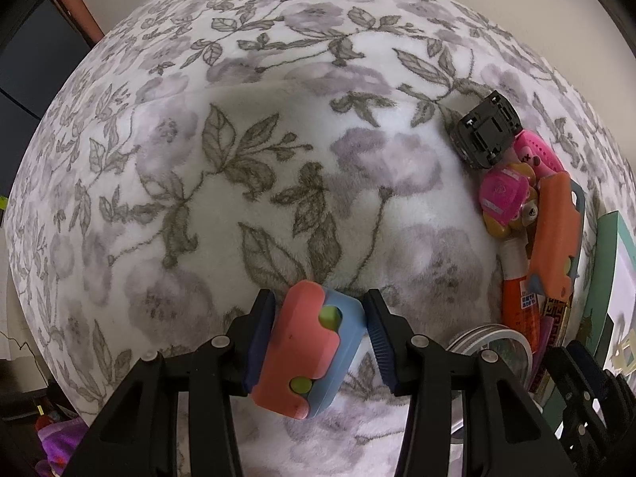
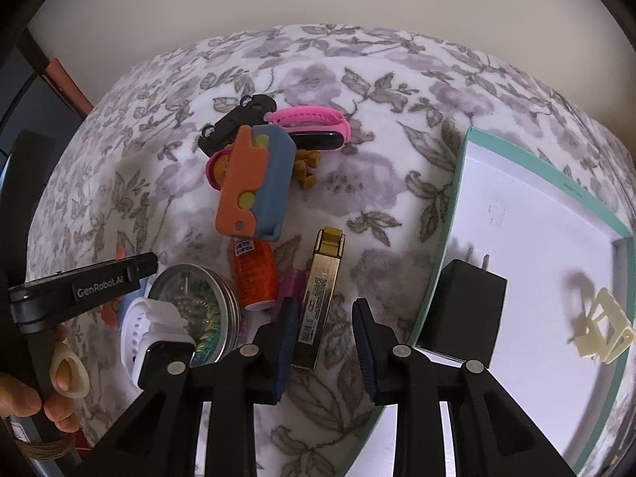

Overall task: Organize rigid objects
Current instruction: 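Close the right gripper on the gold-patterned lighter and lift it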

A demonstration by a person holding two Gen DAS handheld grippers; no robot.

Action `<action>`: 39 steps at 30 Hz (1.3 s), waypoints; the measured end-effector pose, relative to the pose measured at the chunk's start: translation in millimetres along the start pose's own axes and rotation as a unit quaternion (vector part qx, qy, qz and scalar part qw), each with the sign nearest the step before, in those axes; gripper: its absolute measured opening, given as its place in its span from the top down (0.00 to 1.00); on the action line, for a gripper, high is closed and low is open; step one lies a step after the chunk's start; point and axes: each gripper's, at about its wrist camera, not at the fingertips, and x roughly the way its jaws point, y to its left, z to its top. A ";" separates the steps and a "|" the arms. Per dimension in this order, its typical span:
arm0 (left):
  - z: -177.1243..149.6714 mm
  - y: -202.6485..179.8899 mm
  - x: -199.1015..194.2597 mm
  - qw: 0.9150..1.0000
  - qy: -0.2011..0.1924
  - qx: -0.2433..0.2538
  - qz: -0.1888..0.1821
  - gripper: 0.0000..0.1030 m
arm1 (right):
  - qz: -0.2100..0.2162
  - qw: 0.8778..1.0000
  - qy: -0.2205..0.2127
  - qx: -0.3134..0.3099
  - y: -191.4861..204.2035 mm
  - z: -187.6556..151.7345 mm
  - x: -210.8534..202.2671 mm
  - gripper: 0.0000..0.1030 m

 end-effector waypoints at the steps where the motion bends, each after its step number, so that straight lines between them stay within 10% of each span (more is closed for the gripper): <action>1: -0.6 0.0 -0.2 1.000 0.000 0.001 0.000 0.53 | -0.007 1.000 0.001 -0.003 0.6 -0.2 -1.0 0.71; 39: -7.4 7.4 -1.0 1.000 0.007 0.012 -0.001 0.53 | -0.042 0.999 0.022 -0.025 11.2 -7.8 20.9 0.73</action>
